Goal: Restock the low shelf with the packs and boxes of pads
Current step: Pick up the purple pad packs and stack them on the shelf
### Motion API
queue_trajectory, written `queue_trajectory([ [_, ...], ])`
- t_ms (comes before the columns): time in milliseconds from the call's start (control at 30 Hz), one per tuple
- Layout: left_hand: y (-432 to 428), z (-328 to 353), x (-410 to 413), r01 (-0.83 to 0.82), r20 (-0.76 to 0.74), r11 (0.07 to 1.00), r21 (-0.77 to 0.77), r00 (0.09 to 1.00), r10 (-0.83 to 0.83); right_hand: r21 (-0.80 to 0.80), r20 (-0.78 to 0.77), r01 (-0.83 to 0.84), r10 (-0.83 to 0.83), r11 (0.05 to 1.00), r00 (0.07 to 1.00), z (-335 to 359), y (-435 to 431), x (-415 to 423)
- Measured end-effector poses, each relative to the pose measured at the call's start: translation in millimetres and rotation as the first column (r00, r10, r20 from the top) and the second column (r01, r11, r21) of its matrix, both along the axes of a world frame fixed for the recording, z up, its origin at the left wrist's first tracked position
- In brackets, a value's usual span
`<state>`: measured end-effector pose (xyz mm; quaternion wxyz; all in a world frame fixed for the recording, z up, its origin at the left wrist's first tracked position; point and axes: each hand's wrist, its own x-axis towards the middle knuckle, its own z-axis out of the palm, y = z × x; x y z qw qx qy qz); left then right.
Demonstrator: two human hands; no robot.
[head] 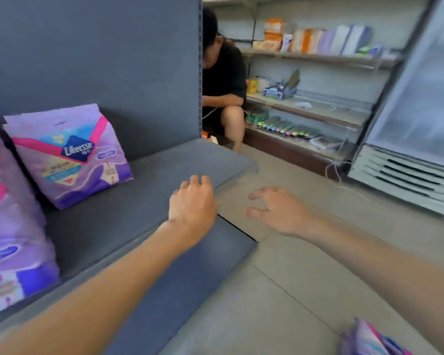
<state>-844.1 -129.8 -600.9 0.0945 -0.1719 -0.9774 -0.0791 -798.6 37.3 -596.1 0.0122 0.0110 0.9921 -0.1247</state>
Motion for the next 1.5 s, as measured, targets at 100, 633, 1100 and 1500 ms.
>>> queue_trajectory([
  [100, 59.9, -15.8, 34.4, 0.178, 0.009, 0.983, 0.033, 0.984, -0.179, 0.033, 0.067, 0.167, -0.169, 0.985, 0.983, -16.6, 51.2, 64.2],
  [633, 255.2, -150.9, 177.0, 0.54, 0.386, 0.816, 0.206, 0.722, -0.575, -0.034, 0.36, 0.737, -0.679, 0.676, 0.64, -156.0, 204.3, 282.2],
  [1100, 384.6, -354.1, 163.4, -0.229, 0.885, 0.908, 0.351, 0.398, -0.241, -0.447, 0.576, 0.865, -0.813, -0.228, 0.083, -354.9, 303.8, 281.7],
  [1500, 383.6, -424.2, 185.2, -0.019, 0.889, 0.948, 0.319, 0.353, -0.292, -0.498, 0.622, 0.789, -0.782, -0.36, 0.035, -422.1, 304.8, 255.5],
])
